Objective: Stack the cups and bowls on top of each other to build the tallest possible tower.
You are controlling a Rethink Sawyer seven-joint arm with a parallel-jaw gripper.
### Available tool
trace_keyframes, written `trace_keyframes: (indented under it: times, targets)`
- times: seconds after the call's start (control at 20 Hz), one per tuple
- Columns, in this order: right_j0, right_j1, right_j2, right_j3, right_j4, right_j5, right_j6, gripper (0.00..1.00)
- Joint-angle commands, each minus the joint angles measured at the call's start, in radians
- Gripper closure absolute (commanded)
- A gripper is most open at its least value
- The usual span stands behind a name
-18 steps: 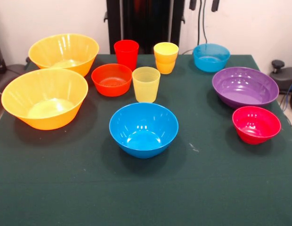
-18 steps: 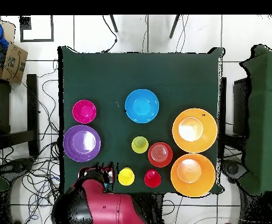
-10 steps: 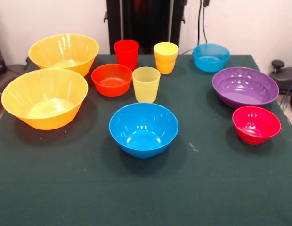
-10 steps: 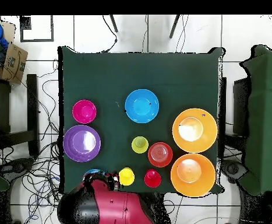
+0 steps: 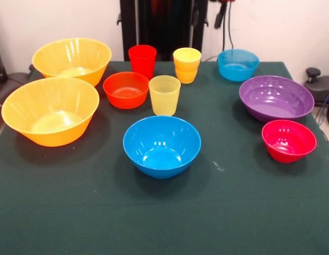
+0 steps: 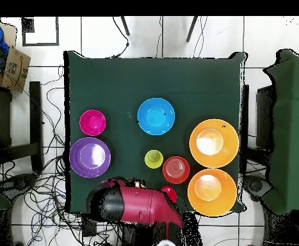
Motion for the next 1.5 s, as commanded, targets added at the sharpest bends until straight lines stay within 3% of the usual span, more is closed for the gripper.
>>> trace_keyframes:
  times: [0.05, 0.25, 0.7, 1.15, 1.5]
  targets:
    - [0.008, 0.214, 0.067, -0.221, -0.002, 0.007, 0.130, 0.00]
    - [0.007, 0.275, 0.067, -0.303, 0.007, 0.016, 0.126, 0.00]
    - [0.029, 0.294, 0.048, -0.430, 0.017, 0.155, 0.124, 0.00]
    - [0.032, 0.330, 0.046, -0.473, -0.007, 0.189, 0.107, 0.00]
    - [0.090, 0.386, 0.039, -0.331, 0.001, 0.035, 0.195, 0.00]
